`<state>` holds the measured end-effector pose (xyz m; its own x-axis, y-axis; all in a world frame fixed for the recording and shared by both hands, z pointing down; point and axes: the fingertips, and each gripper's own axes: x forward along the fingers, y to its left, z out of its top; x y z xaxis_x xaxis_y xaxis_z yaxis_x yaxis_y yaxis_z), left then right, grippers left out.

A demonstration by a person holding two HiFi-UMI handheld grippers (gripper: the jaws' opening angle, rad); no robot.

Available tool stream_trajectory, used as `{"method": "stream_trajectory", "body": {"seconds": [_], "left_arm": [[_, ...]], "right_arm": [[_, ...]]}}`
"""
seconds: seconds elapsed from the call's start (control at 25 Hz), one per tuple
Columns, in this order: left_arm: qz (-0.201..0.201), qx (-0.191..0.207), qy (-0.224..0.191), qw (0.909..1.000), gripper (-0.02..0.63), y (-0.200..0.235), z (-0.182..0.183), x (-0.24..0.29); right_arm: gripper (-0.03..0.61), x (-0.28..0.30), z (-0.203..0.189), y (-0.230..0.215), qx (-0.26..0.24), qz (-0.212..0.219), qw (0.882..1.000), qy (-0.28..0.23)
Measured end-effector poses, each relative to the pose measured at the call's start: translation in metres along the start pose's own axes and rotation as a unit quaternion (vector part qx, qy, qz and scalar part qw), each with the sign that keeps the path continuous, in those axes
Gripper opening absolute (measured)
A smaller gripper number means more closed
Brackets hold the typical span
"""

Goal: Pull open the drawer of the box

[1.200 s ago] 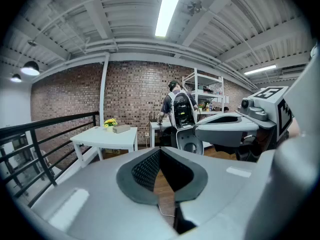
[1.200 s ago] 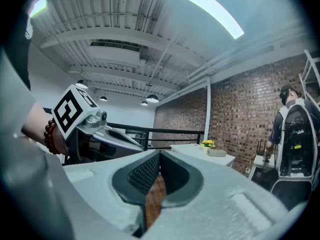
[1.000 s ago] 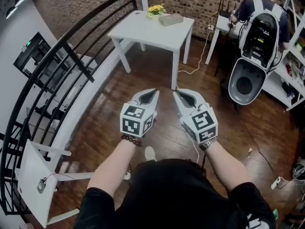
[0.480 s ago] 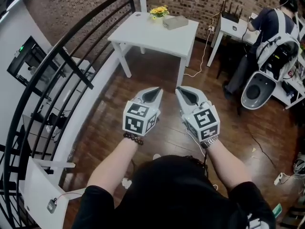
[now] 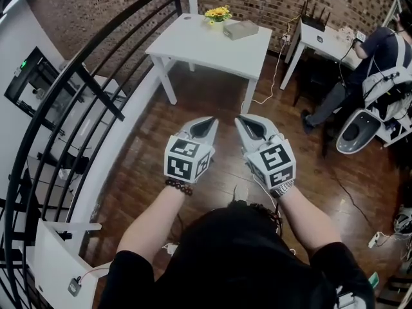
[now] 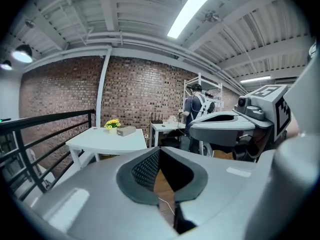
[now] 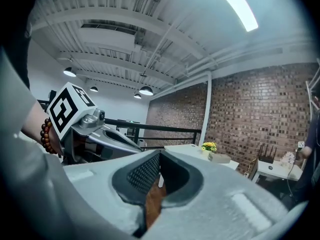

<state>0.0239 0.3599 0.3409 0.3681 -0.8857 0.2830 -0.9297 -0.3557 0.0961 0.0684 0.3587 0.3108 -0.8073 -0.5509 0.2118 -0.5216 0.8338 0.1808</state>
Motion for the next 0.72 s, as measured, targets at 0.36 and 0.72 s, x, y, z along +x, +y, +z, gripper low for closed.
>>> {"method": "stream_trajectory", "body": {"seconds": [0.36, 0.72], "left_arm": [[0.002, 0.006, 0.013, 0.9999, 0.015, 0.024, 0.008, 0.047], [0.007, 0.015, 0.029, 0.9994, 0.015, 0.053, 0.026, 0.131]], "right_arm": [[-0.009, 0.036, -0.011, -0.041, 0.015, 0.000, 1.000, -0.003], [-0.008, 0.081, -0.024, -0.119, 0.034, -0.001, 0.999, -0.011]]}}
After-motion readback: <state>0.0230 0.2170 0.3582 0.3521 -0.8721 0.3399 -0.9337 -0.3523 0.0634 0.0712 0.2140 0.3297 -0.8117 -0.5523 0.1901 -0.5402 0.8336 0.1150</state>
